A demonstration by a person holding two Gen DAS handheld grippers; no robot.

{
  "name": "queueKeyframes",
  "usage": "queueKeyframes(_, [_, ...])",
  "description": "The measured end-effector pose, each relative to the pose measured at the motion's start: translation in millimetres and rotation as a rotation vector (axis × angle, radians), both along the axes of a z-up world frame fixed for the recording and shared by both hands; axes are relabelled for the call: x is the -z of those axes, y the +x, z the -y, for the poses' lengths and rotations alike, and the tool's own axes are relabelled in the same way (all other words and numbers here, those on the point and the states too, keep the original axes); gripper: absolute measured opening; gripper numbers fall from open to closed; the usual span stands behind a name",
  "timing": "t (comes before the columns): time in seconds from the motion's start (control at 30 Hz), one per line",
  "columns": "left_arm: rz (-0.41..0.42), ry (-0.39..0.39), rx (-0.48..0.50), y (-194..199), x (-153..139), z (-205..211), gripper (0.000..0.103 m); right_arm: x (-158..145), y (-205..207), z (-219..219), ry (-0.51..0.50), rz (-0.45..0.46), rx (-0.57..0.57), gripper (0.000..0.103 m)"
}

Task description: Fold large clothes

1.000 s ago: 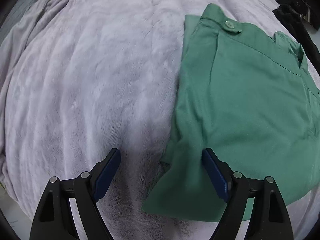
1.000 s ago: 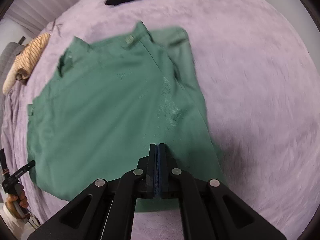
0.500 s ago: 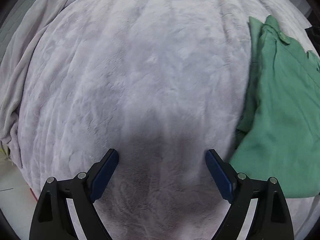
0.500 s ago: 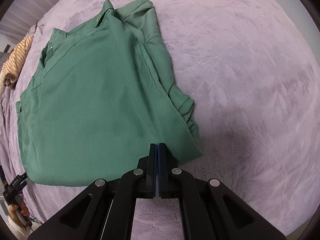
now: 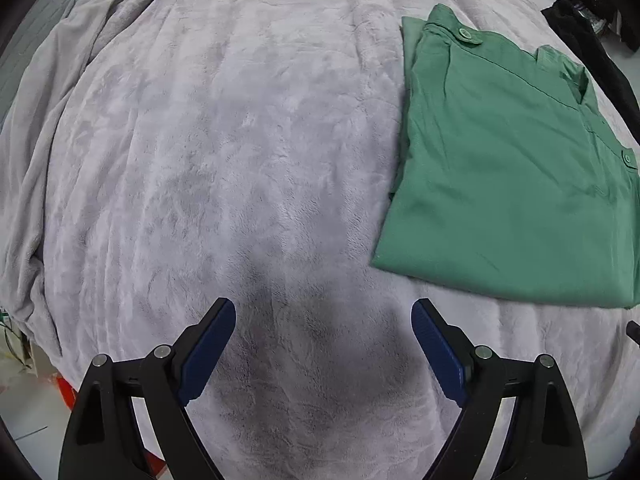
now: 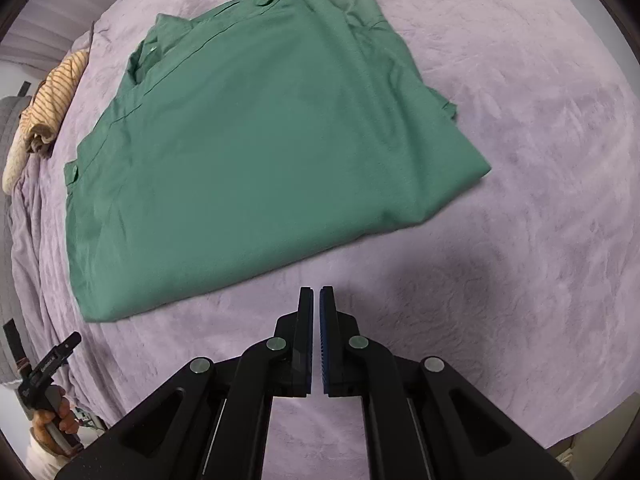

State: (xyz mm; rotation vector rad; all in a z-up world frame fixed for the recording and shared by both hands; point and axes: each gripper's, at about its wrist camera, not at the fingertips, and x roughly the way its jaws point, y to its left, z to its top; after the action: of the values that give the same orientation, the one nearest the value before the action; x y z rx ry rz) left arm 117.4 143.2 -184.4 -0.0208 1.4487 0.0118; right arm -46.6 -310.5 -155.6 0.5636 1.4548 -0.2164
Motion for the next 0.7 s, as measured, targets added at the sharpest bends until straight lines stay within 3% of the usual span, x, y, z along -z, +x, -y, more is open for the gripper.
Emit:
queueKeyframes(0.3, [-0.005, -0.016, 0.022, -20.3, -17.7, 7.3, 0.091, -2.8, 7.6, -45.2, 0.044, -0.012, -0.036, 0.005])
queueKeyframes(0.37, [0.005, -0.012, 0.021, -24.8, -21.2, 3.2, 0.091, -4.4, 11.6, -51.9, 0.042, -0.006, -0.038, 0.029])
queueKeyframes(0.4, [0.005, -0.015, 0.021, -25.1, -22.0, 2.2, 0.091, -7.1, 11.4, -54.9, 0.038, -0.001, -0.038, 0.062])
queueKeyframes(0.43, [0.001, -0.020, 0.022, -26.4, -22.9, 2.0, 0.091, -10.3, 11.8, -58.0, 0.031, 0.012, -0.038, 0.076])
queueKeyframes(0.67, [0.006, -0.045, 0.041, -24.3, -29.1, -2.4, 0.092, -22.4, 13.3, -71.4, 0.027, 0.033, -0.044, 0.076])
queueKeyframes(0.7, [0.006, -0.049, 0.043, -26.4, -30.1, 0.0, 0.103, -23.5, 13.3, -73.2, 0.028, 0.036, -0.043, 0.077])
